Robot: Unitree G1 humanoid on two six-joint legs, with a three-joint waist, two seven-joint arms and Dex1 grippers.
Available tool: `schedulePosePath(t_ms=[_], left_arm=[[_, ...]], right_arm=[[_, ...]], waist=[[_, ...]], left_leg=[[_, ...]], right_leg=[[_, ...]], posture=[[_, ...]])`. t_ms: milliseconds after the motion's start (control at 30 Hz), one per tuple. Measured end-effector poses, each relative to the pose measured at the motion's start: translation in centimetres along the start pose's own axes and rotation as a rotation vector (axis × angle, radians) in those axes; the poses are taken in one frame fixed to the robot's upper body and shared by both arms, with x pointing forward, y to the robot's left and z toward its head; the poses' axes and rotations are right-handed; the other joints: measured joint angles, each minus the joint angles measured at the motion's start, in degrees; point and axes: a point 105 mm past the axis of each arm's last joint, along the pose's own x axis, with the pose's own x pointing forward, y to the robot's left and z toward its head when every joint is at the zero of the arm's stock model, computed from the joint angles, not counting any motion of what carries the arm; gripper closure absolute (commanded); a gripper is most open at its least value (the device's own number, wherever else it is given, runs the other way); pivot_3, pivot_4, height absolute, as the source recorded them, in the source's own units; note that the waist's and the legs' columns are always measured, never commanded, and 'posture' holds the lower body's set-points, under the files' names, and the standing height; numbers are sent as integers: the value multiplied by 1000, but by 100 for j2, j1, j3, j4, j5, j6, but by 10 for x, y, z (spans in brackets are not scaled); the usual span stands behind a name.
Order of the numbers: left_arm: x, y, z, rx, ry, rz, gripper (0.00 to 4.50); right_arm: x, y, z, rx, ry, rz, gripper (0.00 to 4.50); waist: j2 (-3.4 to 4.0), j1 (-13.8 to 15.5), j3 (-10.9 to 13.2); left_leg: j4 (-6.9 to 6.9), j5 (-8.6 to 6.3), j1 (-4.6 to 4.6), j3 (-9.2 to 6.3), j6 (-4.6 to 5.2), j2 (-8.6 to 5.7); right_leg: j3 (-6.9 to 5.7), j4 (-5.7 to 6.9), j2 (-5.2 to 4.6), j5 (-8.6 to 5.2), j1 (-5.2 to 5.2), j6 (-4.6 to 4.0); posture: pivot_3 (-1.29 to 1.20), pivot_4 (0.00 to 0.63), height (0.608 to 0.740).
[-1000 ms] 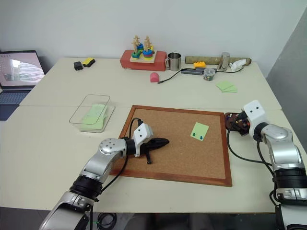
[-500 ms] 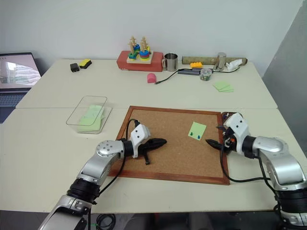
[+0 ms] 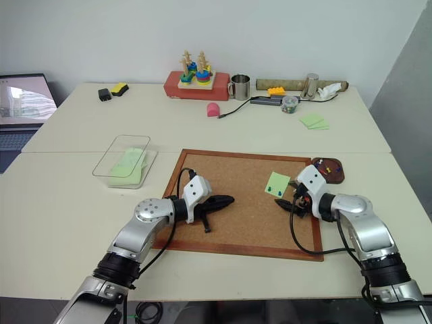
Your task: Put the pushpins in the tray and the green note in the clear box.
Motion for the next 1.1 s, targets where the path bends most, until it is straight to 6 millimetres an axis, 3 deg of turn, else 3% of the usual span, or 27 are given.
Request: schedulePosePath(t_ms=[467, 767, 1100], left_arm=[[0, 0, 0, 0, -1, 6, 4500], [-1, 0, -1, -3, 3, 7, 4500], [0, 1, -3, -5, 9, 16, 4500]], right_arm=[[6, 3, -2, -24, 4, 27, 4468], [3, 6, 3, -44, 0, 33, 4468], [-9, 10, 36, -3, -134, 68, 4468]], waist=[[0, -7, 0], [1, -6, 0], [1, -1, -1]], left_leg=[[-1, 0, 0, 0, 0, 0], [-1, 0, -2, -2, 0, 0], [0, 0, 0, -7, 0, -1]], right_leg=[[0, 0, 0, 0, 0, 0], [-2, 0, 0, 0, -1, 0], [-5, 1, 0, -1, 2, 1]], posture=[[0, 150, 740], [0, 150, 740], [0, 150, 740]])
